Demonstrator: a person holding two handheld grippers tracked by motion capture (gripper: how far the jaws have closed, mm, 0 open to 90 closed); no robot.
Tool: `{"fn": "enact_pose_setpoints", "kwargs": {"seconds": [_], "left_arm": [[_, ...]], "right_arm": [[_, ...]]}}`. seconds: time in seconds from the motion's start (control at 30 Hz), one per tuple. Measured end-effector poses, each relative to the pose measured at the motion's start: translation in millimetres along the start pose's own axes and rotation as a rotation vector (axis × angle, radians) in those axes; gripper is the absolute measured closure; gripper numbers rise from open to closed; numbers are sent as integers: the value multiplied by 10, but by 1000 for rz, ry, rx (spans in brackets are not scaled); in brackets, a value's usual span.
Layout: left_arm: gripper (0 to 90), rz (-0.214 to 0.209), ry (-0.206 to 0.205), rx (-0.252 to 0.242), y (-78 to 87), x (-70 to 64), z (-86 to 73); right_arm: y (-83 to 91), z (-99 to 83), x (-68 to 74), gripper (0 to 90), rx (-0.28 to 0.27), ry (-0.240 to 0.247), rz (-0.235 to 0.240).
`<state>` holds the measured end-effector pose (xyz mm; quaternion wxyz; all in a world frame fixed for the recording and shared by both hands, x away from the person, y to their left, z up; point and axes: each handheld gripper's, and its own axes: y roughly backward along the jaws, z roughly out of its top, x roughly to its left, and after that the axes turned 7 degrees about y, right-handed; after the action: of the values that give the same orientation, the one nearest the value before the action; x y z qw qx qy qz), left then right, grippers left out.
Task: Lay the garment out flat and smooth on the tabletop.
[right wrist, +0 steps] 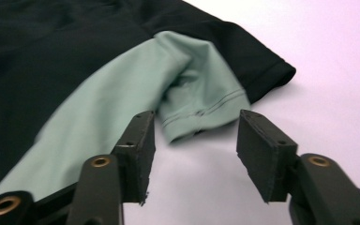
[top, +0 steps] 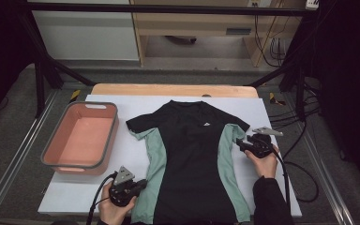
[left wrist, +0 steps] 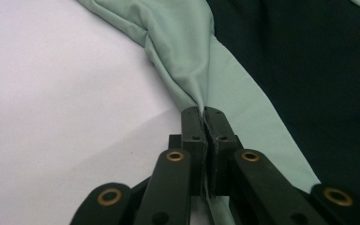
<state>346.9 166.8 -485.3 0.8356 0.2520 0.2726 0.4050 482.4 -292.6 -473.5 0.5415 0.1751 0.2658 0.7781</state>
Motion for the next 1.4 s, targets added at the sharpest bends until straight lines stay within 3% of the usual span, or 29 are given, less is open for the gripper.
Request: {"fn": "enact_pose_setpoints", "kwargs": {"seconds": [0.17,0.27,0.3,0.4,0.5,0.57,0.63,0.73,0.87,0.93,1.03,1.1,1.27,1.4], "left_arm": [[871,7,-12,-3,-4,-13,-7],[871,2,-11,-4,-5,-6,-9],[871,0,-10,-5,-5,-3,-10],[871,-11,-10,0,-5,6,-5],[872,-5,-11,1,6,1,-4],[873,-5,-7,1,21,7,-3],[873,-21,4,-6,39,18,3],[874,-32,6,-12,70,9,10],[874,-40,12,-13,92,10,10],[874,-43,20,-11,80,25,-2],[874,-44,25,-6,56,44,-21],[873,-49,30,-2,53,64,-24],[874,-39,38,-9,94,103,-4],[870,-40,24,-12,83,87,-11]], "right_arm": [[-236,29,1,587,46,-25,6],[-246,46,0,837,42,-14,-3],[-225,47,-12,874,42,1,3],[-100,81,-98,880,40,58,-38],[34,120,-253,897,12,76,-76],[85,145,-301,848,-15,92,-122],[106,161,-318,788,-29,58,-80],[50,147,-239,702,-7,62,-44],[-117,101,-144,621,36,49,-44],[-177,83,-129,681,48,51,-49],[-205,57,-143,893,68,57,-44],[-191,51,-158,900,71,63,-40],[-134,45,-239,900,79,107,-95],[-130,-3,-252,896,55,115,-86]]}}
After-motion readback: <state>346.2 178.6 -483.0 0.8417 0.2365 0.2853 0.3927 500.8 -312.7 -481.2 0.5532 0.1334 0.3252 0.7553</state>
